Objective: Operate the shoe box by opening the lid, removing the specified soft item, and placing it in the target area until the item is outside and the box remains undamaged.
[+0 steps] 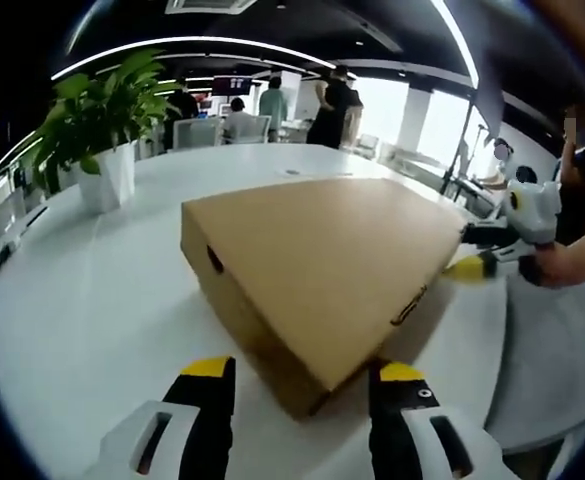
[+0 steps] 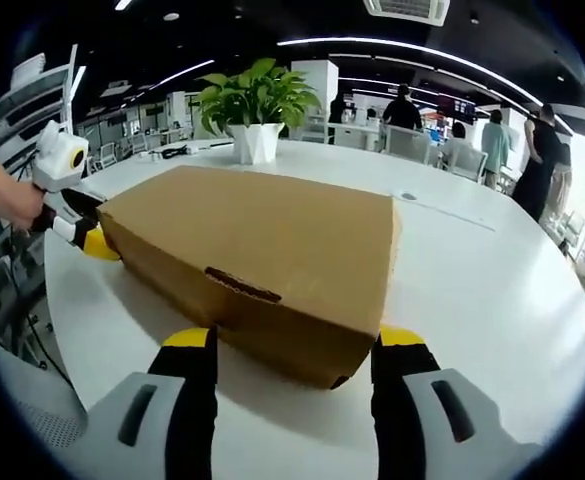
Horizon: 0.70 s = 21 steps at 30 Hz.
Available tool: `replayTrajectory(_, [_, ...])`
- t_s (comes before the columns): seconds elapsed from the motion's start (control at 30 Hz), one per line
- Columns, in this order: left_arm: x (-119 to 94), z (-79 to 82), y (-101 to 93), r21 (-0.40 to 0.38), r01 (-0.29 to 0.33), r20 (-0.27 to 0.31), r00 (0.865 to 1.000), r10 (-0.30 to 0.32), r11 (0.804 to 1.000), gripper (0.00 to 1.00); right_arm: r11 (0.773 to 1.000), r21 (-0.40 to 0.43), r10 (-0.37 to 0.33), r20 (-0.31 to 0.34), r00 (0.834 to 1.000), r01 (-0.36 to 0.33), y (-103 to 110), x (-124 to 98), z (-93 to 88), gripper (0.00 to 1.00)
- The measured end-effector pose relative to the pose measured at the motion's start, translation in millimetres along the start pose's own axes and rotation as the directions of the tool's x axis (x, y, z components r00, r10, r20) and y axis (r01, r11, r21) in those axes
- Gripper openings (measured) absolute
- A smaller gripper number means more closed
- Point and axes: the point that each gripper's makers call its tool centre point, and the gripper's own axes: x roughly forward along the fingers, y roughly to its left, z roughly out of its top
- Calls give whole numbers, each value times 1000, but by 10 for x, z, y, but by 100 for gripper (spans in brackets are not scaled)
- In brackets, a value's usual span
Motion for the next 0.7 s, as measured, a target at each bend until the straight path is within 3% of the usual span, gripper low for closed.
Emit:
replayTrajectory(0.37, [-41,-41,-5,-12,-7,3,1000,7,1000,53,999,-5,-54,36,998,54,-51,1,-11,50])
replayTrajectory(0.7, [-73,-65,-64,0,-10,-2,1000,10,1000,52,996,30,-81,94,992,78,-27,-52,43,51])
